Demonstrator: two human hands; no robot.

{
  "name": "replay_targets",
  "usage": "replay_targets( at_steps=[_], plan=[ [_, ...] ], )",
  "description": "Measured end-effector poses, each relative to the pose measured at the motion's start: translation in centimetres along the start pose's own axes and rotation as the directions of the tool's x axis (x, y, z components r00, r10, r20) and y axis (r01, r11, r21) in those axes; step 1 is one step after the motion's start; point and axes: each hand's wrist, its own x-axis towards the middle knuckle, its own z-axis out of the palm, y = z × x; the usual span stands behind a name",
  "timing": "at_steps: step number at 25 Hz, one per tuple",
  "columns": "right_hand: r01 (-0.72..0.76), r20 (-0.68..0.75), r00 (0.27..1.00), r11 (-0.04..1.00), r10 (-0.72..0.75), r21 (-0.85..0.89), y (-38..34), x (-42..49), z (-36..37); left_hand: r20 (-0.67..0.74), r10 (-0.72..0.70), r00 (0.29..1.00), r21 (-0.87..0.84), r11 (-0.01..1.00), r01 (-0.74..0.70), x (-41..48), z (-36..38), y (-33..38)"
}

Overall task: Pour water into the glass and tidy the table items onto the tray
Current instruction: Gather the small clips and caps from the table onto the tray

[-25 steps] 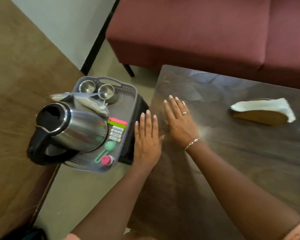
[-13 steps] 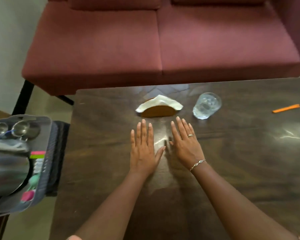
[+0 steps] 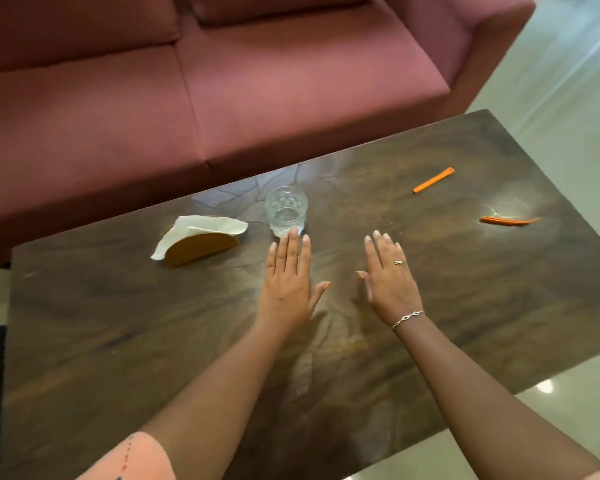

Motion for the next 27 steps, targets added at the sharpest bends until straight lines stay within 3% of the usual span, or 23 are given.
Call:
replay_targets(
  at_steps=[4,7,12,16,19,27],
  plan=[
    [-0.119,0.085,0.989,0.992,0.121,-0.034,8.0,-0.7,0.3,0.05,0.206,0.977,0.061,0.976,-0.209,4.1,0.8,3.2],
    [-0.244,0.16,0.955,0.968,0.251,-0.061,14.9,-0.6,0.5,0.149,0.38,0.913,0.094,0.914,-0.396,8.2,1.8,6.2],
    [-0.368,0.192,0.902,0.922,0.386,-0.124,23.3,0.5,-0.2,0.176,0.471,0.865,0.113,0.863,-0.493,15.5,3.4,11.5],
    [-0.459,0.195,0.858,0.88,0.475,-0.121,27.6,2.2,-0.1,0.163,0.485,0.859,-0.044,0.873,-0.485,21.1,5.4,15.1],
    [-0.437,0.161,0.877,0.891,0.452,-0.122,29.6,3.8,0.8,0.094,0.442,0.892,-0.178,0.889,-0.422,24.8,6.8,16.6],
    [-0.305,-0.093,0.95,0.949,0.298,-0.079,32.1,6.7,4.6,-0.059,0.146,0.988,-0.319,0.935,-0.157,30.5,8.3,18.4]
  ],
)
